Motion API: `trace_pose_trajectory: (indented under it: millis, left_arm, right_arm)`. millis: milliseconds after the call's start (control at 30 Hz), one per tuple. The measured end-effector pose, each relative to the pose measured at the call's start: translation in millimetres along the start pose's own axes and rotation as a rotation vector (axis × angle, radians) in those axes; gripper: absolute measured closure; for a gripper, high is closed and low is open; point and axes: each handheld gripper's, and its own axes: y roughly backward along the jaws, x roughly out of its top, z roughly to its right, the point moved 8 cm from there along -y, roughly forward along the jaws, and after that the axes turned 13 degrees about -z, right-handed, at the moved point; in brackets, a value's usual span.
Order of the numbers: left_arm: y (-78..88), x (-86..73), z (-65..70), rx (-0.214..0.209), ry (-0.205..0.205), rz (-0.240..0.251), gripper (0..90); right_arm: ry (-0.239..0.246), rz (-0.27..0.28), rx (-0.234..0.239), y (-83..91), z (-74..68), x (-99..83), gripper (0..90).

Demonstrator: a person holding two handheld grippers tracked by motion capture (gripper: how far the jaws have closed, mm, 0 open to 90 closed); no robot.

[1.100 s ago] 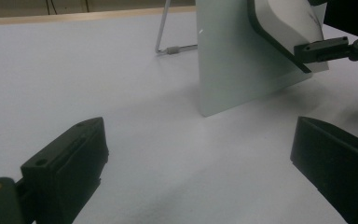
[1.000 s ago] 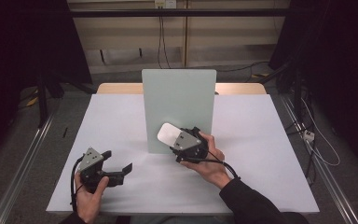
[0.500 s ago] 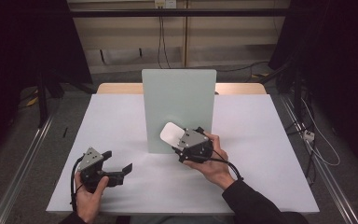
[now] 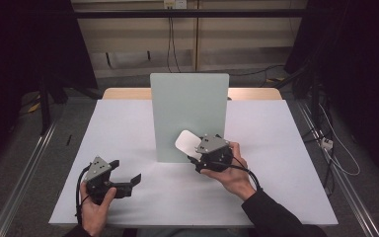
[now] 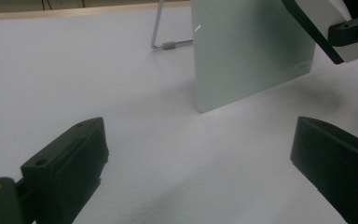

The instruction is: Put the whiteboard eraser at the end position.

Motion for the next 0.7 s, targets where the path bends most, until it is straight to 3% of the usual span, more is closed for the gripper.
trace_pose_trajectory:
  millis: [433,600,700]
  left_arm:
    - [-1.4,-1.4,-2.7,-0.009,0.018,-0.003,3.8]
    - [-0.8,-0.2,0.4,-0.007,0.003,-0.004,3.8]
    - [-1.0,0.1,0.9,-0.005,0.001,-0.005,3.8]
  right_arm:
    - [-0.041,-0.007,0.068,7.5,1.3,-8.9,31.5]
    - [-0.075,-0.042,0.088,8.4,2.1,-17.4,31.5]
    - [-0.071,-0.054,0.11,11.1,-1.4,-22.0,31.5]
